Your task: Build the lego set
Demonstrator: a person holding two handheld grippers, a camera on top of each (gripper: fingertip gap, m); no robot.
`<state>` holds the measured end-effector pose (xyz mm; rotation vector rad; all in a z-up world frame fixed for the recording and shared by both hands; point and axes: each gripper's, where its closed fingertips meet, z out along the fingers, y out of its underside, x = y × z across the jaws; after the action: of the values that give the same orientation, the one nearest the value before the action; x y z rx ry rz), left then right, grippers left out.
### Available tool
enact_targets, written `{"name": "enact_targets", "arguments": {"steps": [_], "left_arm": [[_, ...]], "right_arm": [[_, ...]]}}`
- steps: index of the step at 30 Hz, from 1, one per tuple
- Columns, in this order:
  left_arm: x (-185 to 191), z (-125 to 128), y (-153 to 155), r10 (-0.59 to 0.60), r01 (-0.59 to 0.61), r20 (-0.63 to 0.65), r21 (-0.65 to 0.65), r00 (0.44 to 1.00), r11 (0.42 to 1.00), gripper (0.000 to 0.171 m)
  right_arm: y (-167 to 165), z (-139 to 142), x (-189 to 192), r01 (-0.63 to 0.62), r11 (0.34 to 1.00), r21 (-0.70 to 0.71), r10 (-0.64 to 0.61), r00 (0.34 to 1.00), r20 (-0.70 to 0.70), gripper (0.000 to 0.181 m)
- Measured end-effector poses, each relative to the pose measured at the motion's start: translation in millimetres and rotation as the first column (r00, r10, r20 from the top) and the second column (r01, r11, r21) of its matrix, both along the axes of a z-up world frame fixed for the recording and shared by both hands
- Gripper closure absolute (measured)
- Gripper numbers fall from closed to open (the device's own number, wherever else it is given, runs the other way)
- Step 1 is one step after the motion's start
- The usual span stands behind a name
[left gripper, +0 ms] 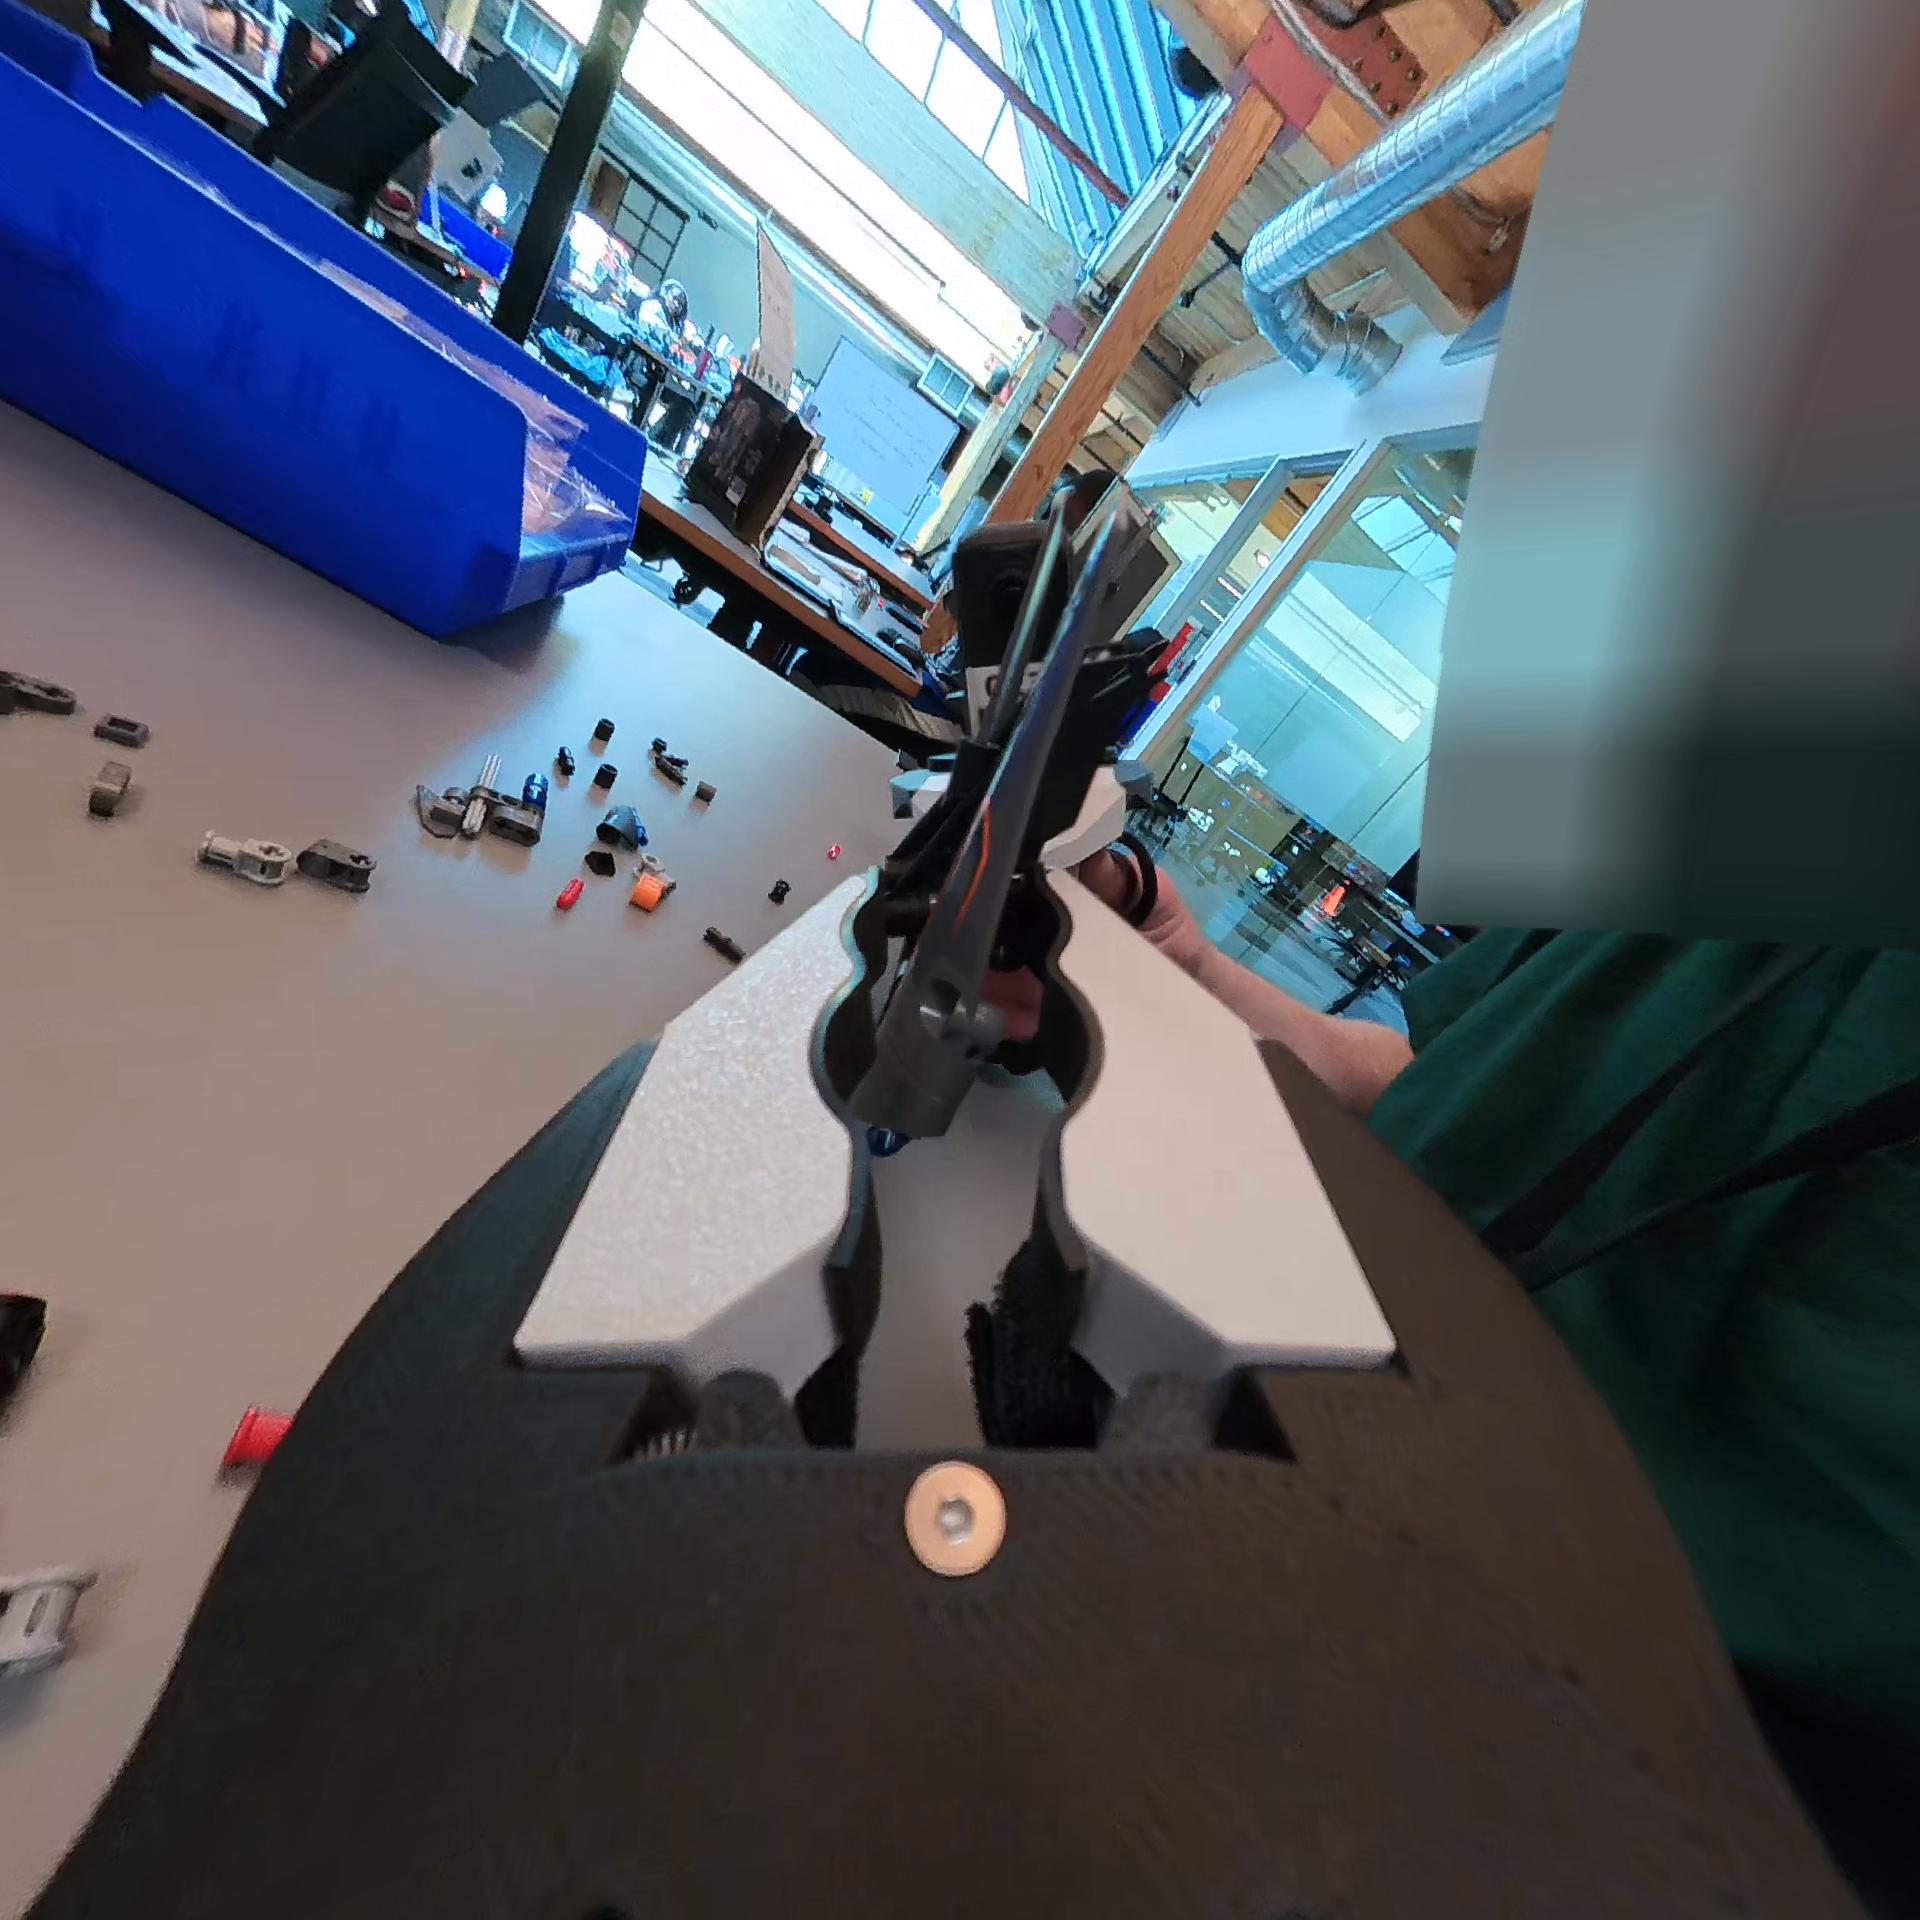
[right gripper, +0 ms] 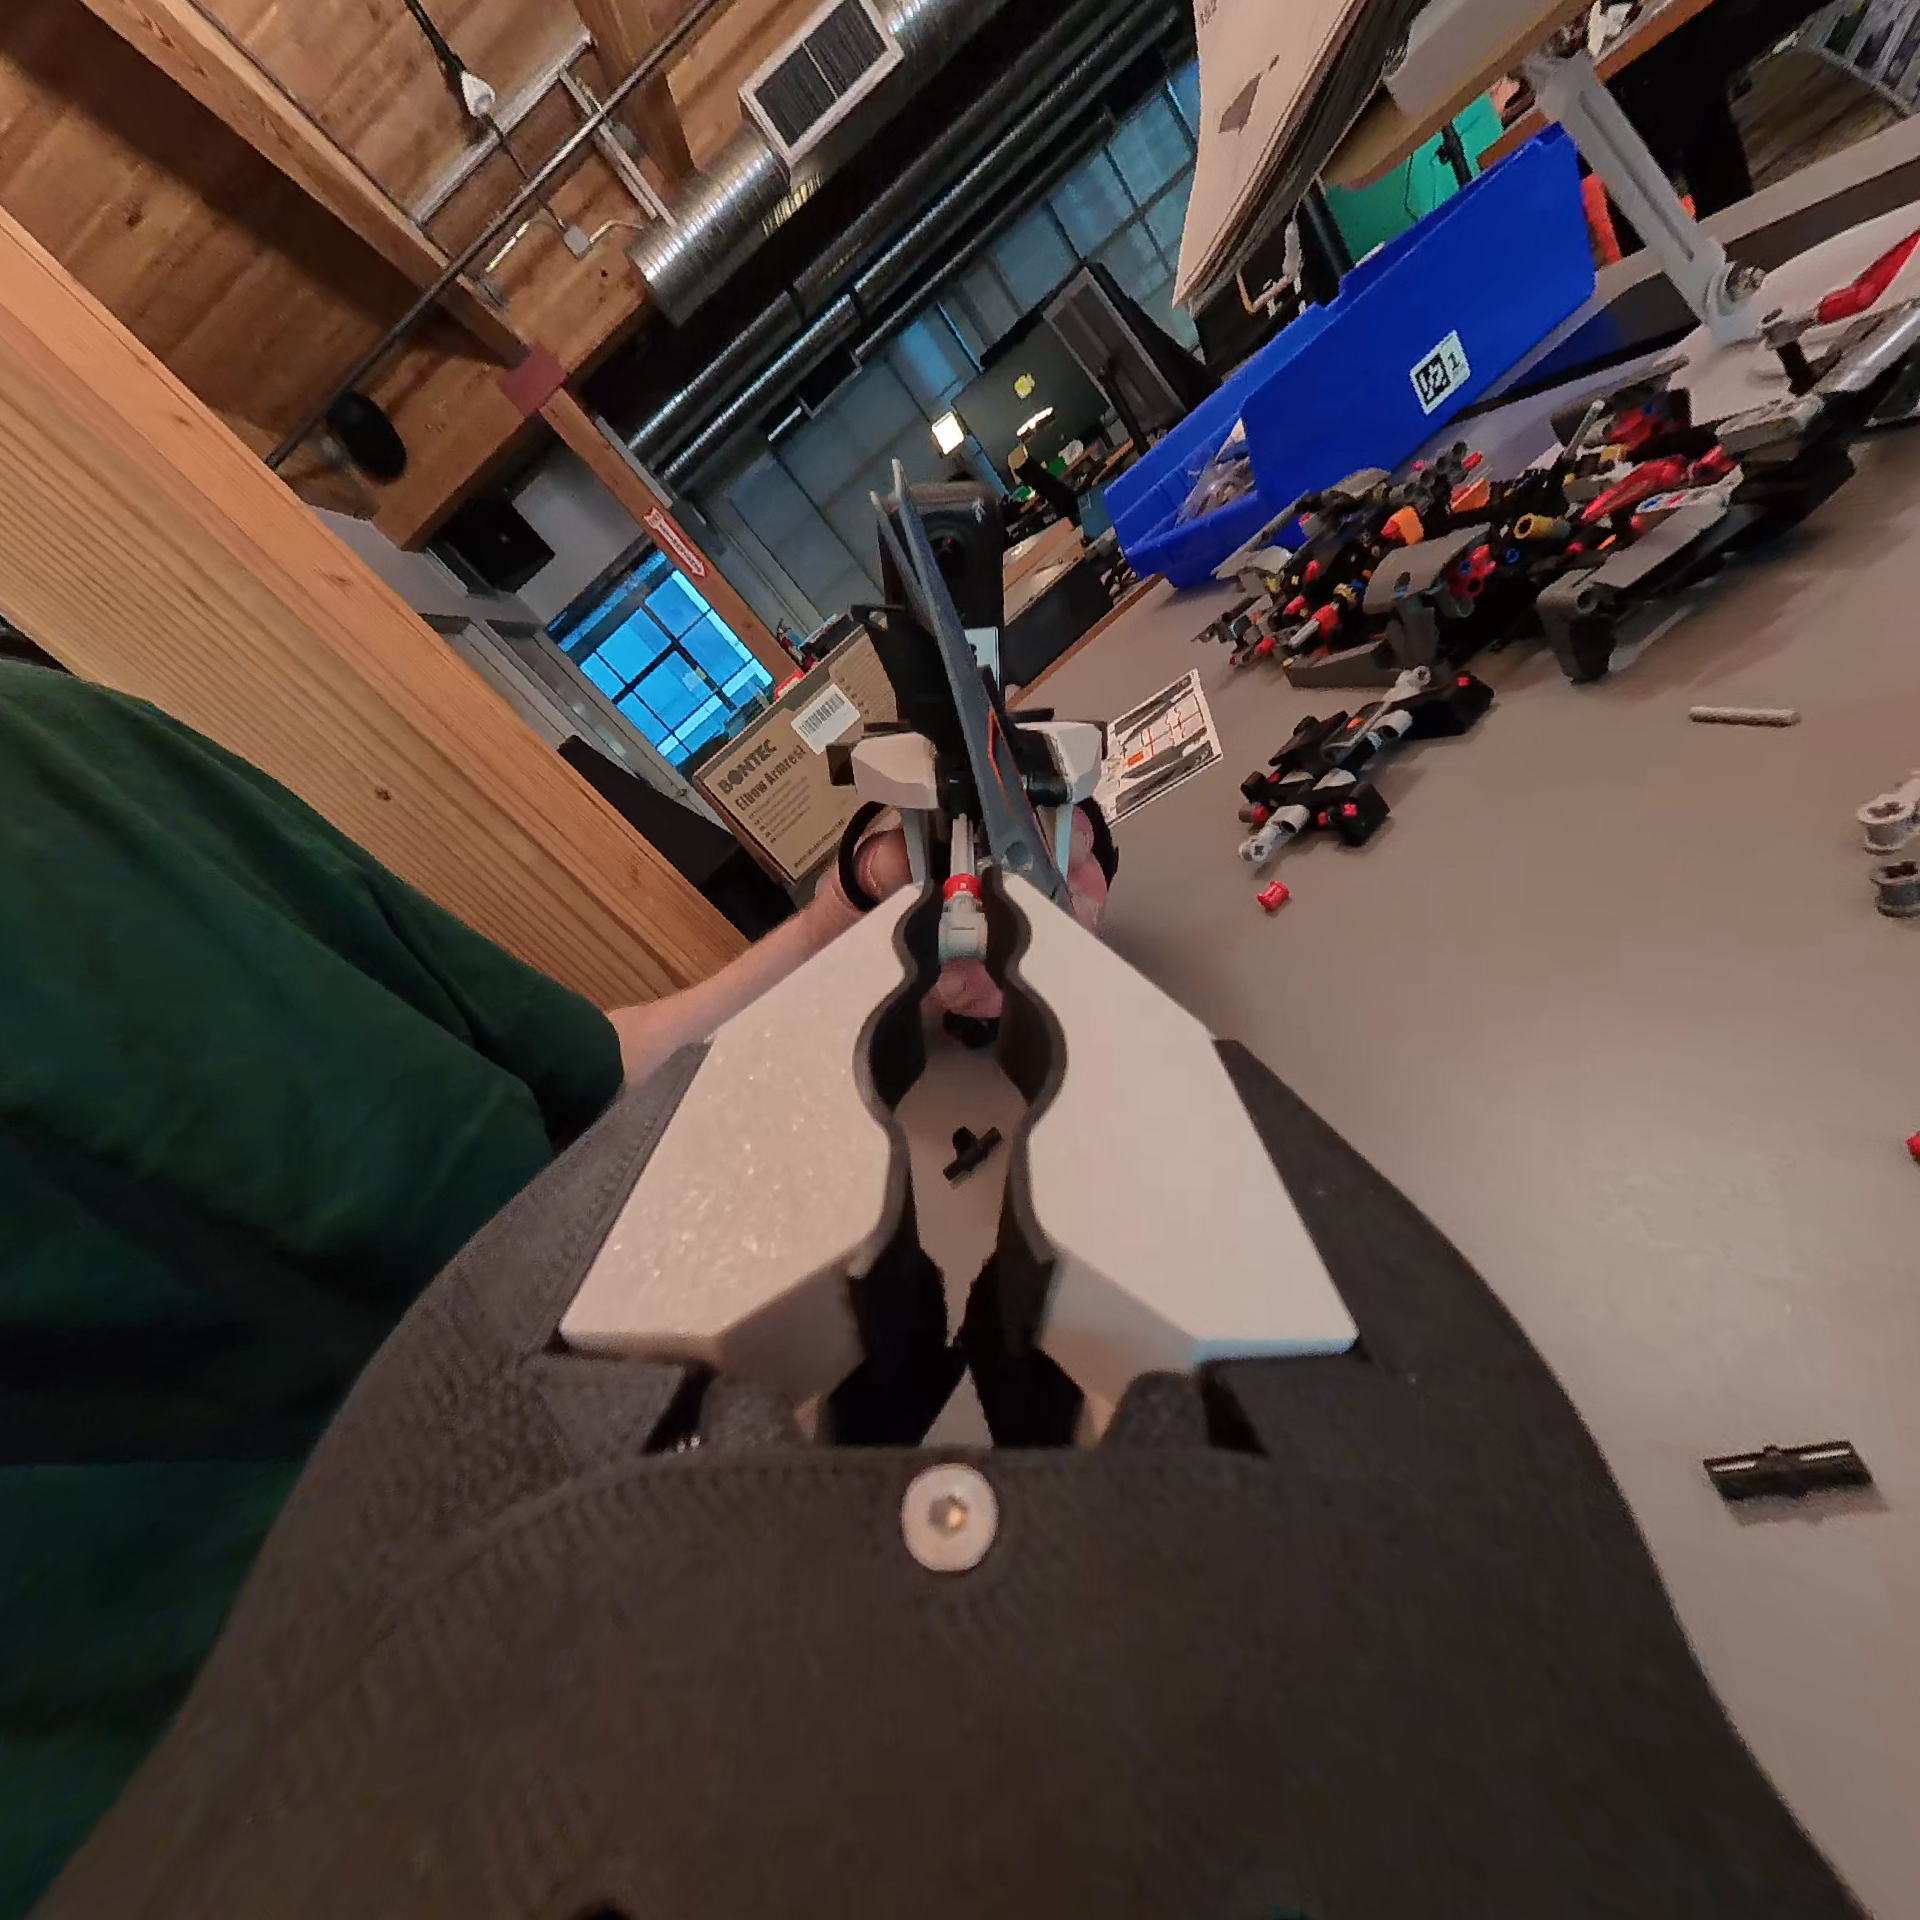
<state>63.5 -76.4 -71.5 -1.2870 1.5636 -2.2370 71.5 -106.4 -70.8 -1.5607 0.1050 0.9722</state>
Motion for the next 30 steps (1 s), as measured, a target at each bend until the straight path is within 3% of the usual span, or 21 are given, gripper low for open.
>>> {"name": "enact_targets", "arguments": {"steps": [7, 10, 13, 30], "left_arm": [[-5, 12, 3, -0.012, 0.016, 0.055, -0.072, 0.998, 0.997, 0.143], [-6, 10, -1, -0.028, 0.030, 0.055, -0.040, 0.998, 0.999, 0.138], [-4, 11, 2, -0.008, 0.010, 0.065, -0.025, 0.998, 1.000, 0.148], [1, 11, 6, 0.079, -0.081, 0.099, 0.011, 0.992, 0.997, 0.149]], "right_arm": [[4, 10, -2, -0.006, 0.999, 0.045, 0.007, 0.999, -0.035, 0.176], [4, 12, 0, -0.005, 0.999, 0.054, 0.008, 0.998, -0.054, 0.176], [3, 11, -2, -0.017, 0.999, 0.047, 0.020, 0.998, -0.054, 0.176], [8, 8, -2, 0.015, 0.998, 0.065, -0.011, 0.998, -0.069, 0.176]]}}
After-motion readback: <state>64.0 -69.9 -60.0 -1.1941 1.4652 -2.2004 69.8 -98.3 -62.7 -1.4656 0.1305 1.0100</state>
